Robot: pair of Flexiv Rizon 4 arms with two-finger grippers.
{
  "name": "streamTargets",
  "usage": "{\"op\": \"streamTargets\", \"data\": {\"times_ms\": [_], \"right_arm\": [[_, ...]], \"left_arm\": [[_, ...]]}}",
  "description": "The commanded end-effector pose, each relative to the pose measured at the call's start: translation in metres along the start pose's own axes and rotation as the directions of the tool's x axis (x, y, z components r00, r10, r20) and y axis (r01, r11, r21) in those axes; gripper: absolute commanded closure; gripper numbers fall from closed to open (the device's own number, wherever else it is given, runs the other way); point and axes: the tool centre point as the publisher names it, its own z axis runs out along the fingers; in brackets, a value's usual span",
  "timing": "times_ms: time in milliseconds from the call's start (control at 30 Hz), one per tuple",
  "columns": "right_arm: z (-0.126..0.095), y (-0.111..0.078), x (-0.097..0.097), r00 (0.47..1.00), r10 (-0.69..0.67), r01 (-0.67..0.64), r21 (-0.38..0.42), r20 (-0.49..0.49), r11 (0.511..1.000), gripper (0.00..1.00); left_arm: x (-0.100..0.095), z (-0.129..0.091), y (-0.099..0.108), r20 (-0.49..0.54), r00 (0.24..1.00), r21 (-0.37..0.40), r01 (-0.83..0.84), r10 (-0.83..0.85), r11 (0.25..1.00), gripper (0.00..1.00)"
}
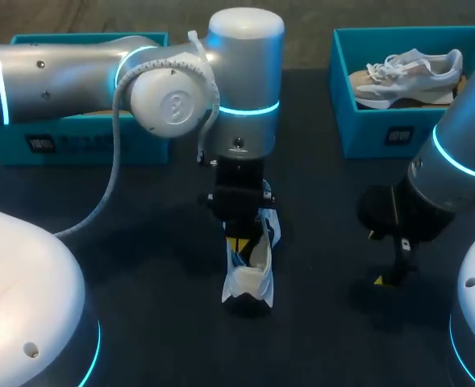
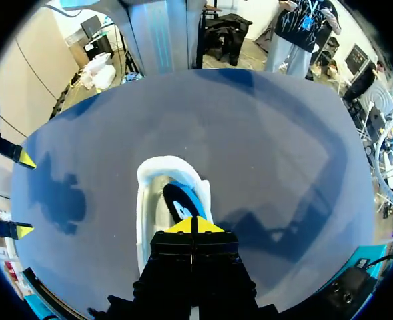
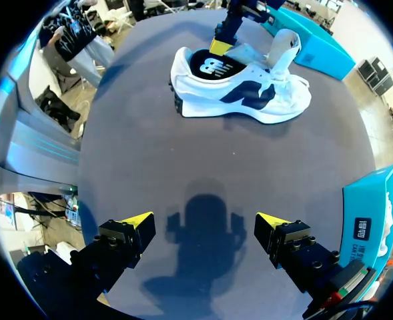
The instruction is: Take the shoe out of the shoebox, open the shoe tongue, remove and reinsert the insole, then place the shoe into the shoebox
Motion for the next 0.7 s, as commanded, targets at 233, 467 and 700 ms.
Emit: {"op": "streamTargets", "data": {"times_ms": [233,467,700], "right_arm": [[0.0,-0.001,0.002,1.0,0.0,0.0,-0.001,0.003,1.0,0.0],[0.0,-0.001,0.002,1.0,0.0,0.0,-0.001,0.003,1.0,0.0],[0.0,-0.001,0.002,1.0,0.0,0.0,-0.001,0.003,1.0,0.0]], "left_arm": [[-0.002,0.019,0.004,0.009,0.999,-0.005,0.031,-0.031,0.999,1.0],[0.004,-0.01,-0.002,0.034,0.999,-0.028,0.01,-0.009,1.0,1.0],[0.009,-0.015,-0.007,0.02,0.999,-0.039,-0.024,0.025,0.999,1.0]]}}
